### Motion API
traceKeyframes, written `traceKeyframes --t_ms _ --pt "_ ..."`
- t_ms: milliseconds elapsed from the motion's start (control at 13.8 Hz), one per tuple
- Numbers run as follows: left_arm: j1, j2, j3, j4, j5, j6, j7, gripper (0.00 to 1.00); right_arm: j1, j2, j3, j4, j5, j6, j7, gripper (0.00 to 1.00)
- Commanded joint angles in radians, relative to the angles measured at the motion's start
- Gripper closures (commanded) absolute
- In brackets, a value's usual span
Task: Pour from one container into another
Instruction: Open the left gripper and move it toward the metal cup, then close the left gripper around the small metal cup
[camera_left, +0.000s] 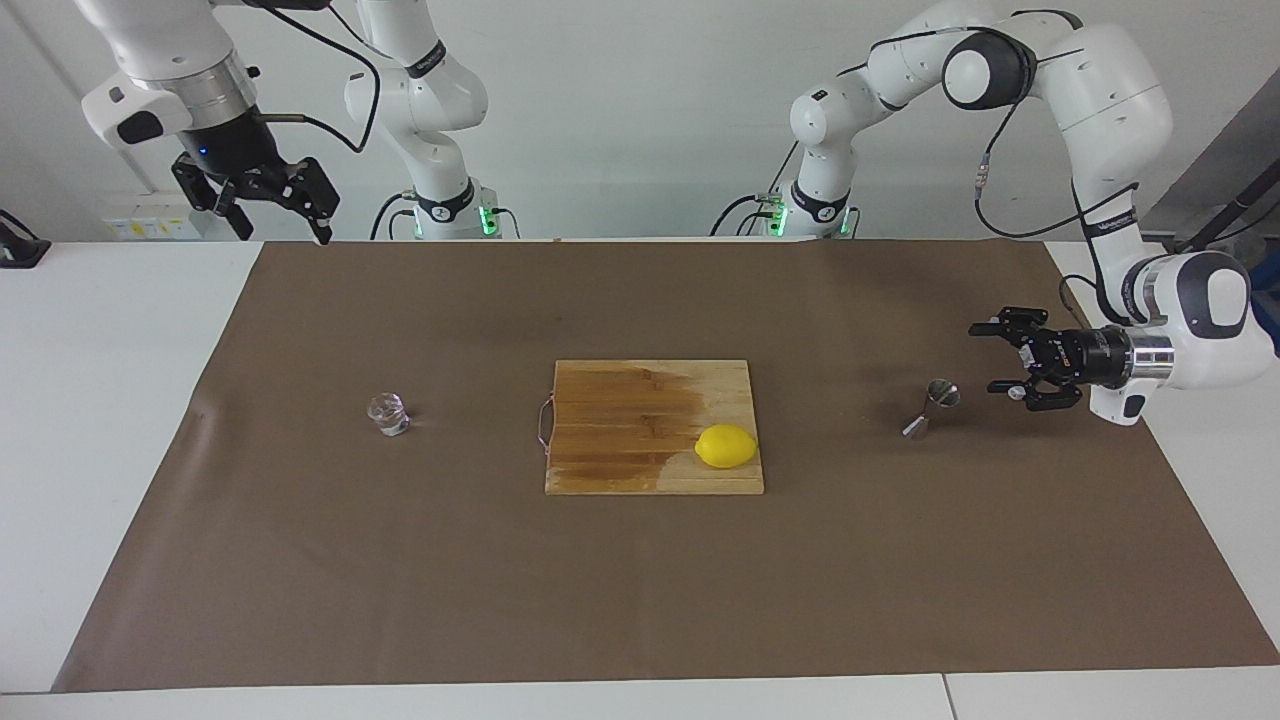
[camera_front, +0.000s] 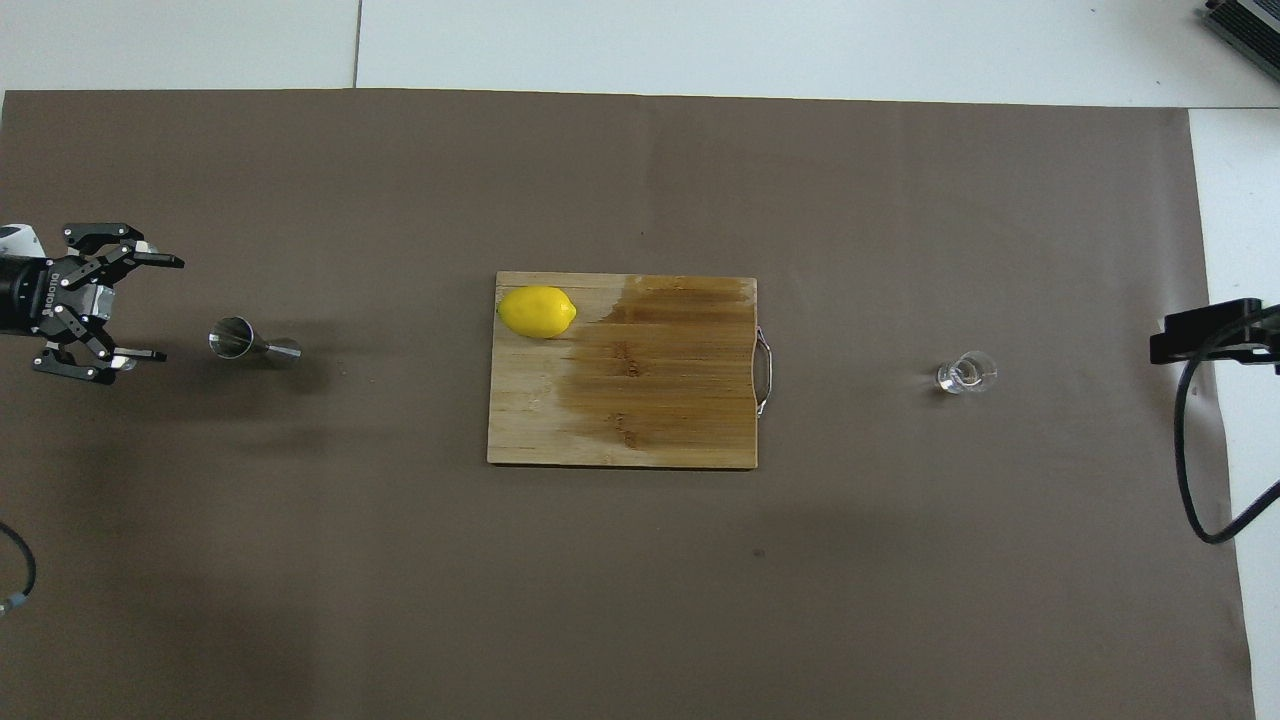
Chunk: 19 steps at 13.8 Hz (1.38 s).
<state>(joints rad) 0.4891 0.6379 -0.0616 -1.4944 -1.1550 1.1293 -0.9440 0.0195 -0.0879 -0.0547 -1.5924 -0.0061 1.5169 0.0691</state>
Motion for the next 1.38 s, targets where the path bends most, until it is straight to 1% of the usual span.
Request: traceKeyframes --t_ms 0,145,364,582,1164,1309 --pt "0.012 0.035 0.002 0.010 -0.017 -0.036 0.017 0.00 -0.009 -0.010 0.004 -0.008 0.008 -0.011 -0.025 0.00" --pt "0.022 0.069 0.000 0.008 -0.017 -0.036 0.019 0.00 -0.009 -0.010 0.004 -0.008 0.008 -0.011 -0.025 0.00" --pt "0.025 0.094 0.000 0.003 -0.017 -0.036 0.017 0.00 -0.009 -0.010 0.004 -0.008 0.008 -0.011 -0.025 0.00" --pt "0.040 0.135 0.000 0.005 -0.018 -0.028 0.017 0.00 -0.009 -0.010 0.004 -0.008 0.008 -0.011 -0.025 0.00" --pt "0.069 0.149 -0.011 -0.009 -0.023 0.020 0.030 0.00 -0.009 -0.010 0.004 -0.008 0.008 -0.011 -0.025 0.00" --pt "0.071 0.167 -0.014 -0.007 -0.025 0.021 0.033 0.00 -0.009 -0.010 0.004 -0.008 0.008 -0.011 -0.025 0.00"
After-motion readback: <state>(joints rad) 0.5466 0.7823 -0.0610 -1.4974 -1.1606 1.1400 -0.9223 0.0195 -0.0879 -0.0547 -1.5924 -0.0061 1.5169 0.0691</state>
